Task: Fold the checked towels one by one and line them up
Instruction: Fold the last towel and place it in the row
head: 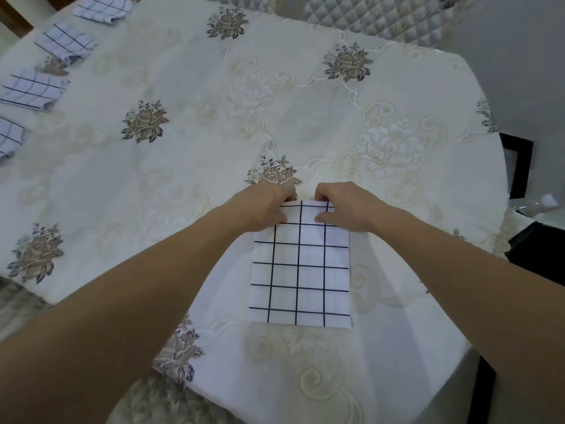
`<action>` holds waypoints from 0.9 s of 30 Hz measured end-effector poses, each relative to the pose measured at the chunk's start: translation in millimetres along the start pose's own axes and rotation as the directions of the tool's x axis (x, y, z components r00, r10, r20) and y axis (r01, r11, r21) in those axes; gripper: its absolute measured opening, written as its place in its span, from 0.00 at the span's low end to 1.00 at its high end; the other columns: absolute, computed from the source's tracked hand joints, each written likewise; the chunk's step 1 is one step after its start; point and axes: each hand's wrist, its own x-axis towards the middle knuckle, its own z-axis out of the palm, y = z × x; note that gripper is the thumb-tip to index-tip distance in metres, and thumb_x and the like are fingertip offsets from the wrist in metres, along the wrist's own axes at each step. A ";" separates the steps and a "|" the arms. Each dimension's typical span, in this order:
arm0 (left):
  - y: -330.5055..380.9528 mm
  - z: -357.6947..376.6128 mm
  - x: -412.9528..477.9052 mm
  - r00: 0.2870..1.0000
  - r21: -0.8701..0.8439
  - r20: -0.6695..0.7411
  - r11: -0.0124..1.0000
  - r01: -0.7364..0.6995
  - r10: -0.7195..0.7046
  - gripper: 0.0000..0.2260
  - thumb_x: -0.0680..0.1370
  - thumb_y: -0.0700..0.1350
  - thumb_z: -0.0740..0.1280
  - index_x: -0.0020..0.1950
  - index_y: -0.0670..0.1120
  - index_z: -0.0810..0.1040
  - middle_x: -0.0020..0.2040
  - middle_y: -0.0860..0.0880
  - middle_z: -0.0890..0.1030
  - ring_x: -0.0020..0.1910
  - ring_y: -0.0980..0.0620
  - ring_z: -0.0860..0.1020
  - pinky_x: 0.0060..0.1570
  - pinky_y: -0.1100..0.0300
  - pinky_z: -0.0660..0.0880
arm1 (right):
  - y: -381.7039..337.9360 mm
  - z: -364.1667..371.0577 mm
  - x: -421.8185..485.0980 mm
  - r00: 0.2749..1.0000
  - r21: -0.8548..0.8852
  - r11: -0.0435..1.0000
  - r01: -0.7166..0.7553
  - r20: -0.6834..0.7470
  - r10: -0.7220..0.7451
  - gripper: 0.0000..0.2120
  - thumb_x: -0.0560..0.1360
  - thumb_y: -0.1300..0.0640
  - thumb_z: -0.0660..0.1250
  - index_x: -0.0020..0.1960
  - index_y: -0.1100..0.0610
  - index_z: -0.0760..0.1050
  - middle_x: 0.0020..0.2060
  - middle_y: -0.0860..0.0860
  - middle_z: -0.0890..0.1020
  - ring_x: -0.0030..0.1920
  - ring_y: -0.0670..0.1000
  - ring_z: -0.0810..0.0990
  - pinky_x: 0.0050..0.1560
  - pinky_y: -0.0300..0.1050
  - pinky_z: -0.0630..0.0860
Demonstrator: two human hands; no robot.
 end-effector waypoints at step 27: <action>4.0 20.7 -110.6 0.828 0.076 -0.494 0.962 -0.262 0.264 0.05 0.75 0.35 0.70 0.50 0.41 0.82 0.45 0.44 0.79 0.41 0.41 0.79 0.36 0.55 0.74 | -48.3 23.7 -102.0 0.933 -0.132 0.990 0.056 -0.347 -0.100 0.12 0.82 0.50 0.62 0.59 0.49 0.82 0.54 0.48 0.85 0.53 0.56 0.81 0.46 0.48 0.76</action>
